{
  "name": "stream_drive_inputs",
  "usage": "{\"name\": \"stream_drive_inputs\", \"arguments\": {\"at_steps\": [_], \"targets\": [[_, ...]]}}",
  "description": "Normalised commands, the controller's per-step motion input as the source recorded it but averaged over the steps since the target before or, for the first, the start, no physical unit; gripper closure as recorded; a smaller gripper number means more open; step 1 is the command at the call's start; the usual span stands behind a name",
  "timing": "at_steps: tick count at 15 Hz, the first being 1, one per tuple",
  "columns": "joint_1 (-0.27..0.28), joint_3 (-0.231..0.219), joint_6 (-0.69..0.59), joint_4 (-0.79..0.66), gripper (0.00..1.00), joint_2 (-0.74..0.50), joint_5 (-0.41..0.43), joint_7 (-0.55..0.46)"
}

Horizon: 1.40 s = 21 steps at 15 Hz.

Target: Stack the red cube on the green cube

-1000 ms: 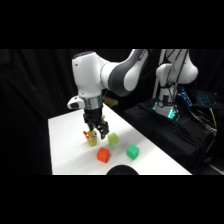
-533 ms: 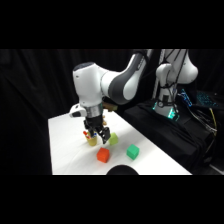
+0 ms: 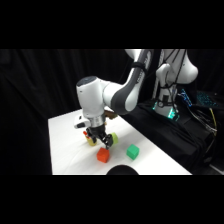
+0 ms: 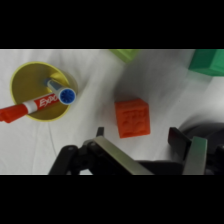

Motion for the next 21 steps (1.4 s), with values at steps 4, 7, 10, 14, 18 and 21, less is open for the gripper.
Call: {"name": "stream_drive_inputs", "arguments": {"at_steps": [4, 7, 10, 14, 18, 21], "targets": [[-0.043, 0.033, 0.12, 0.17, 0.0, 0.16, -0.179, -0.12], [-0.046, 0.046, 0.07, 0.2, 0.0, 0.16, -0.136, -0.13], [-0.054, 0.069, 0.02, 0.19, 0.0, 0.16, -0.095, -0.14], [-0.062, 0.092, 0.0, 0.16, 0.0, 0.13, -0.058, -0.14], [-0.074, 0.092, -0.02, 0.16, 0.0, 0.11, -0.034, -0.15], [-0.083, 0.076, 0.0, 0.17, 0.0, 0.12, -0.035, -0.15]]}}
